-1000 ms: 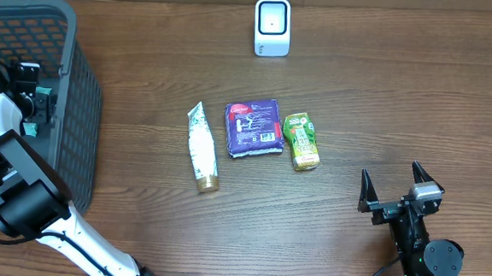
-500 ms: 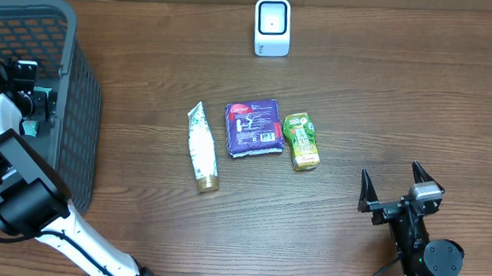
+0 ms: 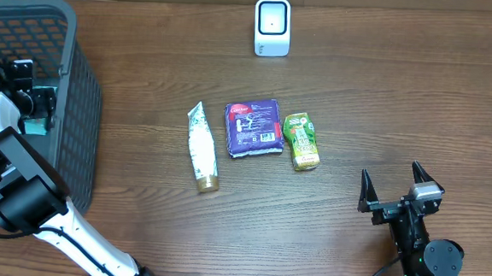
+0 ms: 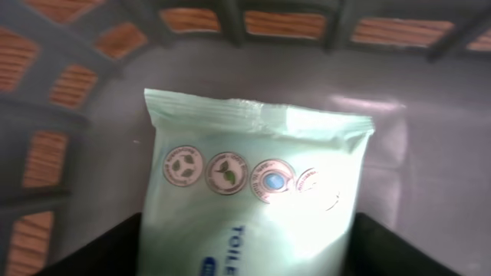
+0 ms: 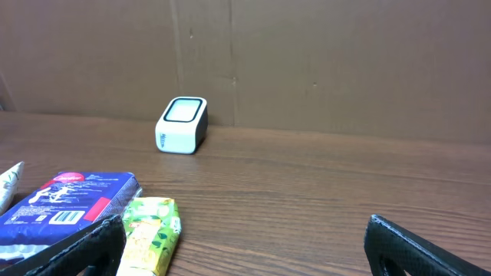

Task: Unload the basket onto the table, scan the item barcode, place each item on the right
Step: 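Grasp the mint wipes pack with the left gripper and lift it, then carry the wipes pack out and drop it right of the green carton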

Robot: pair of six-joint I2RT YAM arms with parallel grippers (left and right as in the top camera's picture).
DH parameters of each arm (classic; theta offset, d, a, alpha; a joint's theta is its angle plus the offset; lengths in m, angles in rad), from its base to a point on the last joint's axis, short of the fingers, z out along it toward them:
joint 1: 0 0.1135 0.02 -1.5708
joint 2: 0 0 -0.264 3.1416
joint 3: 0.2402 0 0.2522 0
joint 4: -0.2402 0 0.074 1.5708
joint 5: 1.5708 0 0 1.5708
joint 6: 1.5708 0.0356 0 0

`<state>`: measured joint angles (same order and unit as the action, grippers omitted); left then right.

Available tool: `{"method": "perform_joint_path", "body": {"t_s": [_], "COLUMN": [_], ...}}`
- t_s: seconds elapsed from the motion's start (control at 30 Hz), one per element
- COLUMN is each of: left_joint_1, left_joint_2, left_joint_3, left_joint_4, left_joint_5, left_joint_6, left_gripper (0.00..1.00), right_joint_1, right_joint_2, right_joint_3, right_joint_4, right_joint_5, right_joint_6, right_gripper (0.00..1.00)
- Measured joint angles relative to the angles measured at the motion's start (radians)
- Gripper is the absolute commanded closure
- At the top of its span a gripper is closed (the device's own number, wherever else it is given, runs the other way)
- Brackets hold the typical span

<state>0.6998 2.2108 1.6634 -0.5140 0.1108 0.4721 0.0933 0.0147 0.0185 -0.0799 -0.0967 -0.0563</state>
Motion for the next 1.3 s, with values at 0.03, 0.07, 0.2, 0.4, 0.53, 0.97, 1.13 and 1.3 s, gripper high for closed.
{"method": "perform_joint_path", "body": {"t_s": [0.03,0.07,0.2,0.4,0.53,0.97,1.13,1.3], "left_joint_1": [-0.002,-0.004,-0.006,-0.009,-0.012,-0.013,-0.013,-0.013], "left_joint_2": [0.000,0.000,0.000,-0.003,-0.004,-0.030,-0.151,-0.323], "left_joint_3": [0.002,0.003,0.012,0.020,0.027,0.203,0.293,0.343], "left_joint_4": [-0.011,-0.020,-0.059,-0.079,-0.085,-0.188,-0.235,-0.210], "left_joint_5": [0.003,0.005,0.006,0.005,-0.001,0.151,0.225,0.296], "left_joint_6": [-0.003,-0.003,-0.006,-0.029,-0.077,-0.387,-0.510,-0.607], "left_gripper": [0.37,0.40,0.65,0.96,0.96,0.96,0.96,0.96], "right_joint_1": [0.000,0.000,0.000,0.000,0.000,0.000,0.000,0.000], "right_joint_2": [0.000,0.000,0.000,0.000,0.000,0.000,0.000,0.000], "right_joint_3": [0.000,0.000,0.000,0.000,0.000,0.000,0.000,0.000], "right_joint_4": [0.000,0.001,0.000,0.000,0.000,0.000,0.001,0.000], "right_joint_5": [0.000,0.000,0.000,0.000,0.000,0.000,0.000,0.000], "right_joint_6": [0.000,0.000,0.000,0.000,0.000,0.000,0.000,0.000], "right_gripper": [0.00,0.00,0.00,0.00,0.00,0.00,0.00,0.00]}}
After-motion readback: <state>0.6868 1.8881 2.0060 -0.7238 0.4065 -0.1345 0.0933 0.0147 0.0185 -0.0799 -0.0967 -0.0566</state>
